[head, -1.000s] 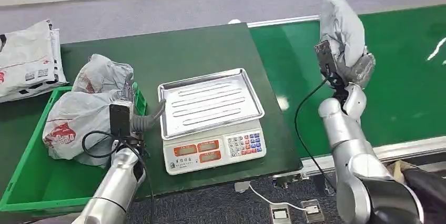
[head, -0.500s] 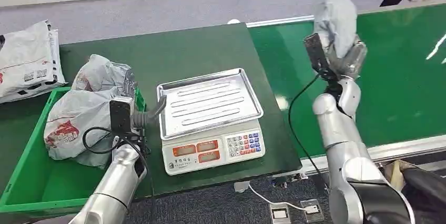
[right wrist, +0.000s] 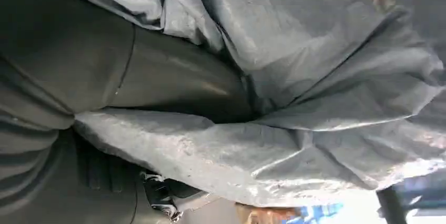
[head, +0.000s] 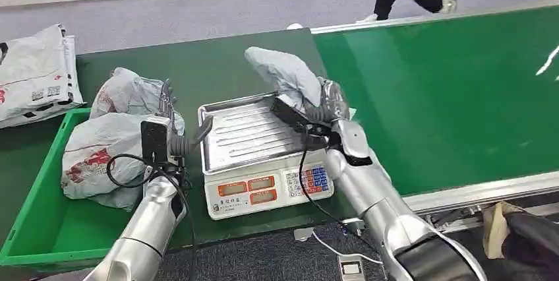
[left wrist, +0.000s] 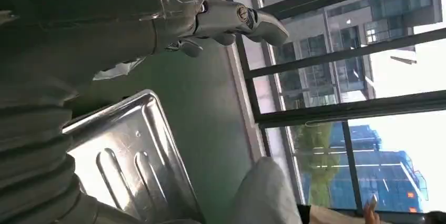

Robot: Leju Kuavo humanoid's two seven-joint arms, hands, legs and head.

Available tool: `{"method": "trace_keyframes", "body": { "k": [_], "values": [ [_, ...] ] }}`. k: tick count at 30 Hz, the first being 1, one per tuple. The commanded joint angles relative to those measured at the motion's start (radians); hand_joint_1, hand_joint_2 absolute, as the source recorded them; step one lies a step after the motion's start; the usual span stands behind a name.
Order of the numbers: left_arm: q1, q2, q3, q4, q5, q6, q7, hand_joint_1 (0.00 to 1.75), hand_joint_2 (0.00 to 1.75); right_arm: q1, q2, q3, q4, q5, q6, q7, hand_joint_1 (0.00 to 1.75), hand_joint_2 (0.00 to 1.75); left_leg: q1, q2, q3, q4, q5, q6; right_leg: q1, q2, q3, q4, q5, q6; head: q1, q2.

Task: Moved the parcel from conveyor to table for the left to box.

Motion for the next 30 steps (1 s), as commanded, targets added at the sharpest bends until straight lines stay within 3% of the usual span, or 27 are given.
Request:
{"method": "trace_keyframes", "body": {
  "k": [1,5,9,12,18,22,30],
  "values": [
    [-0.056,0.004,0.036,0.079,0.005,-0.005,0.003,0.0,1.75,-0.03,-0.008,0.178,0.095,-0.019,0.045,-0.006,1.75,1.75,0.001,0.0,0.003,-0.001,-0.001,0.0,0.001,0.001,0.003,-0.001,-0.001,-0.001,0.0,0.0],
    [-0.057,0.006,0.033,0.081,0.005,-0.006,0.002,0.0,1.75,-0.035,-0.014,0.196,0.1,-0.024,0.079,-0.021,1.75,1.75,0.0,0.0,0.002,0.0,-0.001,0.0,0.0,0.001,0.002,-0.001,-0.001,-0.001,0.0,0.0],
    [-0.076,0.01,0.024,0.114,0.012,-0.016,-0.008,0.0,1.75,-0.052,-0.027,0.307,0.183,-0.05,0.201,-0.128,1.75,1.75,0.002,0.0,0.005,-0.001,-0.001,0.0,0.002,0.001,0.005,-0.002,-0.001,-0.001,0.0,0.0],
    [-0.078,0.01,0.025,0.119,0.016,-0.006,-0.016,0.0,1.75,-0.055,-0.01,0.329,0.21,-0.077,0.199,-0.175,1.75,1.75,0.001,0.0,0.004,-0.001,-0.001,0.0,0.001,0.002,0.004,-0.002,-0.001,-0.001,0.0,0.0],
    [-0.075,0.012,0.032,0.109,0.019,0.004,-0.011,0.0,1.75,-0.052,0.046,0.343,0.204,-0.072,0.139,-0.166,1.75,1.75,0.001,0.002,0.005,-0.001,-0.002,-0.001,0.002,0.004,0.004,-0.002,0.0,-0.001,0.0,0.0],
    [-0.07,0.007,0.03,0.097,0.02,0.002,-0.009,0.0,1.75,-0.02,0.064,0.328,0.142,-0.047,0.018,-0.145,1.75,1.75,0.001,0.002,0.004,-0.001,-0.001,-0.001,0.002,0.002,0.003,-0.001,0.0,-0.001,0.0,0.0],
    [-0.079,-0.008,0.016,0.111,0.026,0.003,-0.019,0.0,1.75,0.064,0.047,0.279,0.004,-0.062,-0.143,-0.206,1.75,1.75,0.001,0.0,0.004,0.0,-0.002,0.0,0.002,0.002,0.004,-0.001,-0.001,-0.001,0.0,0.0]
  ]
}}
